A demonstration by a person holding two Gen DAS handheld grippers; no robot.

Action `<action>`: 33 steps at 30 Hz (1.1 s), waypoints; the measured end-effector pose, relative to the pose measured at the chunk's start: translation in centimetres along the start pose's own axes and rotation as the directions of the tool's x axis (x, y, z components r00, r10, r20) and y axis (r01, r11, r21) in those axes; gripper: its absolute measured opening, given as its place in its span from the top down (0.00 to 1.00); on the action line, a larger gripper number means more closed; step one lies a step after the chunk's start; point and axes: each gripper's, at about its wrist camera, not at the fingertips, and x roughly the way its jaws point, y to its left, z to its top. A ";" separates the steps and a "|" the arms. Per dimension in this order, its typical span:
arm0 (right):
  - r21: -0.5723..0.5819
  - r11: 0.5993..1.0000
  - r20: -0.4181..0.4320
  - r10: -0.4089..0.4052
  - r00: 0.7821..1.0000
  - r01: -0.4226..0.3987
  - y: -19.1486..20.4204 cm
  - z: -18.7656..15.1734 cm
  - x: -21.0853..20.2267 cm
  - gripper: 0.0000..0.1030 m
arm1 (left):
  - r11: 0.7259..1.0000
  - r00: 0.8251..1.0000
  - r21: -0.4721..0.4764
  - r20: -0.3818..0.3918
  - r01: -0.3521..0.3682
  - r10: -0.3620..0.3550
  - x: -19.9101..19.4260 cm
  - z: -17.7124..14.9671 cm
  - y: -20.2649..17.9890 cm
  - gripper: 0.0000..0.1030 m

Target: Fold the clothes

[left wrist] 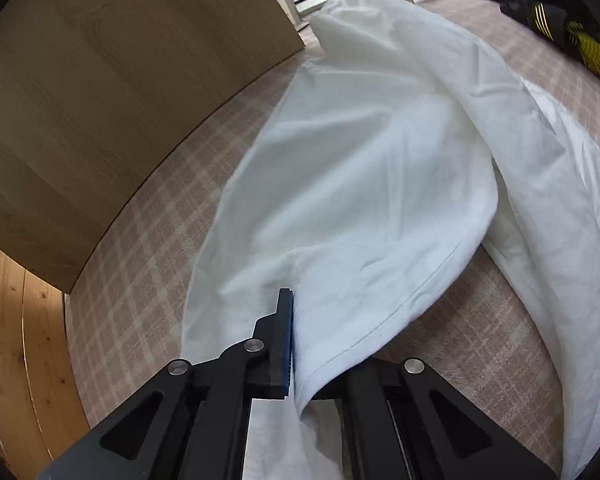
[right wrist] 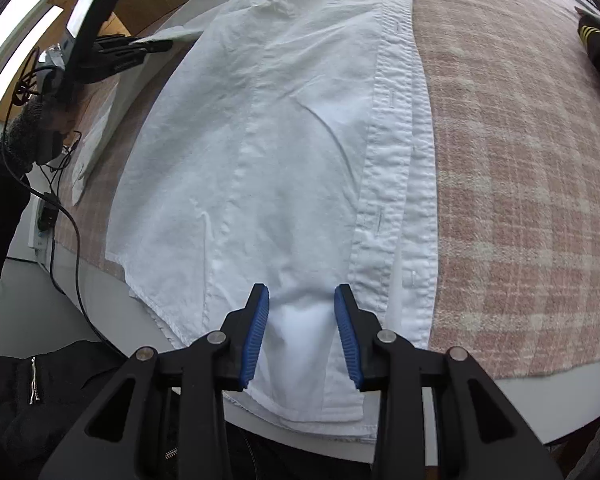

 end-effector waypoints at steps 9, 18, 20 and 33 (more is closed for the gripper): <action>0.047 0.998 -0.022 -0.044 0.999 0.045 1.7 0.5 1.1 0.67 | 0.996 0.995 -0.048 0.062 -0.074 0.077 -0.4 0.9 8.3 0.88; 0.080 0.996 -0.137 -0.031 0.990 0.043 2.6 3.3 1.8 0.67 | 0.998 0.999 0.063 -0.018 -0.030 0.031 0.2 -4.0 8.7 0.76; 0.074 0.997 -0.111 -0.026 0.994 0.034 2.6 4.7 1.0 0.67 | 0.999 1.000 0.047 0.028 -0.005 0.004 -2.0 -4.1 8.9 0.70; -0.236 0.932 0.079 -0.265 0.961 0.277 1.5 19.7 3.9 0.57 | 0.926 0.973 0.330 0.075 0.182 -0.218 0.8 6.3 -1.3 0.48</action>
